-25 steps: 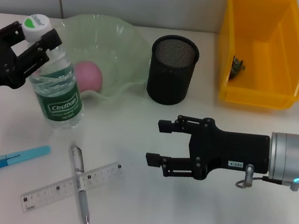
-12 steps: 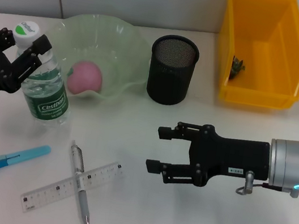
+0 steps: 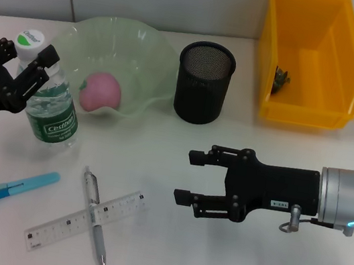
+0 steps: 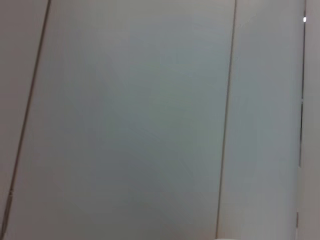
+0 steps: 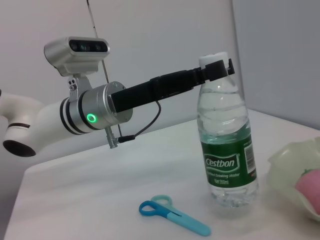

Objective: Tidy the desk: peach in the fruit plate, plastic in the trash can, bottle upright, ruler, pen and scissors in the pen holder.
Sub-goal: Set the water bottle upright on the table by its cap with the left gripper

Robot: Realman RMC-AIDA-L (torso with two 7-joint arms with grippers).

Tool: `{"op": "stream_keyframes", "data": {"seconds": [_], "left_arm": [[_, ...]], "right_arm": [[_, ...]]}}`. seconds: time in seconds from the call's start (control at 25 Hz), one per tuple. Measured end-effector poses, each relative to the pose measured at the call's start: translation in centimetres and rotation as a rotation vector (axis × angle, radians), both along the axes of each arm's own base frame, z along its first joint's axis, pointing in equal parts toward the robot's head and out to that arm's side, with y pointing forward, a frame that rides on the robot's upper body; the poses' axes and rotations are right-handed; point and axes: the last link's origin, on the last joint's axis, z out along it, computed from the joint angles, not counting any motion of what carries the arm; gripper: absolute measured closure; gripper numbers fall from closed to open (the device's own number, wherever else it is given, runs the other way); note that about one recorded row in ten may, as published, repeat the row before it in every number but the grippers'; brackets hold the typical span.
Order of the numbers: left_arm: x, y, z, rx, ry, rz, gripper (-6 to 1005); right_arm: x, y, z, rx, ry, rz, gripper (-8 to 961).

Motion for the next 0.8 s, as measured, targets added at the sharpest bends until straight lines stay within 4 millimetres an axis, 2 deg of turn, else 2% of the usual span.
{"op": "stream_keyframes", "data": {"seconds": [0.8], "left_arm": [[-0.37,0.18,-0.76,0.006,0.017,0.041,488]], "right_arm": [[1.05,-0.54,-0.54,0.081,0.015,0.043,175]]}}
